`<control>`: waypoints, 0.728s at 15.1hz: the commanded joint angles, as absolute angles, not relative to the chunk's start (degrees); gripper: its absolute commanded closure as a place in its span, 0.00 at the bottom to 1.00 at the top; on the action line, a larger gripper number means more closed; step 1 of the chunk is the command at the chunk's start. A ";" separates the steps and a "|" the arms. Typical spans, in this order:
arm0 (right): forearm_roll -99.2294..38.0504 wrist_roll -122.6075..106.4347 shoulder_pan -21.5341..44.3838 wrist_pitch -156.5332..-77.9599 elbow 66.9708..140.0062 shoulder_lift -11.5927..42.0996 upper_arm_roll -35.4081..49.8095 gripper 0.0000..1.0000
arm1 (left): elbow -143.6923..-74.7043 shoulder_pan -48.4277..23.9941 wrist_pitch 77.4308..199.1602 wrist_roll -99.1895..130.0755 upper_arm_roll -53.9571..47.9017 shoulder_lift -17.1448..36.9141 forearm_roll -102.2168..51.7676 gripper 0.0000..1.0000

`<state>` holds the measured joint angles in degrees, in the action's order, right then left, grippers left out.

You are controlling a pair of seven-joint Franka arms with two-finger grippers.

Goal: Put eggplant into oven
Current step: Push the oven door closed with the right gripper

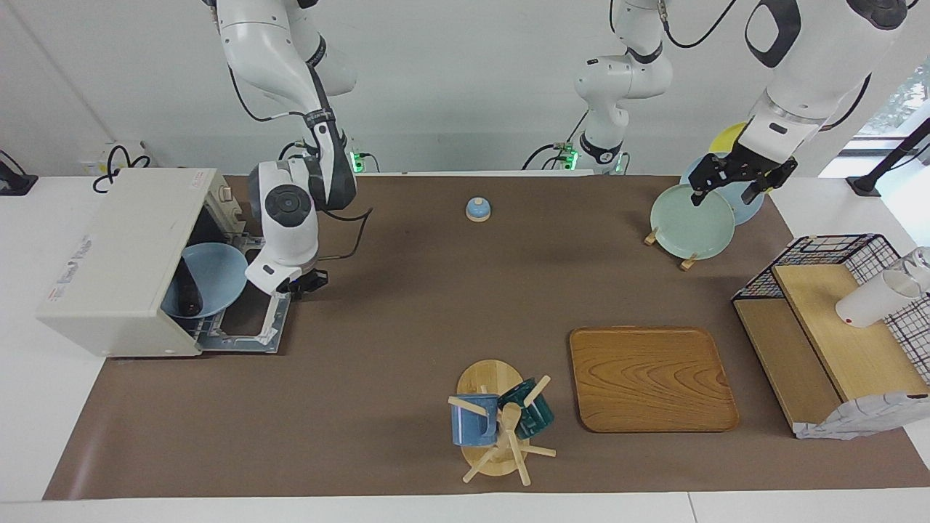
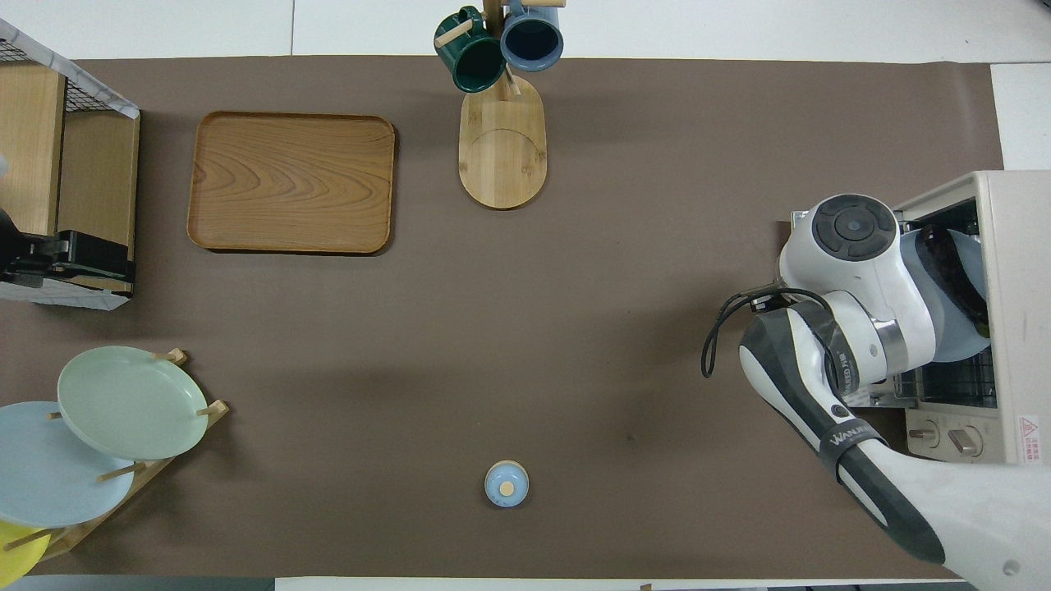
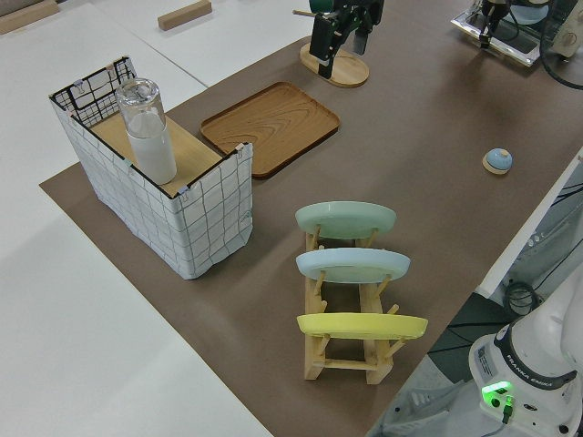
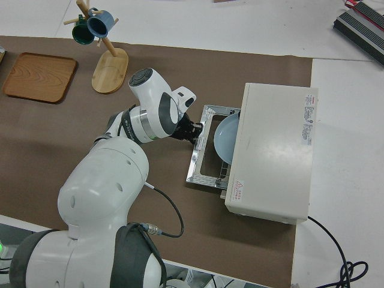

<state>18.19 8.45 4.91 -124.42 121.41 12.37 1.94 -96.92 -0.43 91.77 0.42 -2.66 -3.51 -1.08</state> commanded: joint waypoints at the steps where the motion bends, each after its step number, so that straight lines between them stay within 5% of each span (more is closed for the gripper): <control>1: 24.67 7.56 4.22 -122.97 121.21 11.69 2.20 1.00 | -96.59 0.17 91.93 0.79 -3.16 -3.69 0.00 0.00; 5: 25.58 -2.35 2.73 -114.62 114.79 8.89 1.93 1.00 | -96.59 0.09 91.93 0.79 -3.16 -3.69 0.00 0.00; 11: 25.31 -10.19 -2.28 -110.66 114.70 3.96 2.02 1.00 | -96.59 0.17 91.93 0.88 -3.16 -3.78 0.00 0.00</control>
<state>22.48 -6.91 0.83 -109.86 114.39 3.18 2.84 -96.92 -0.43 91.77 0.42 -2.66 -3.51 -1.08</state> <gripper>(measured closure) 0.991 0.000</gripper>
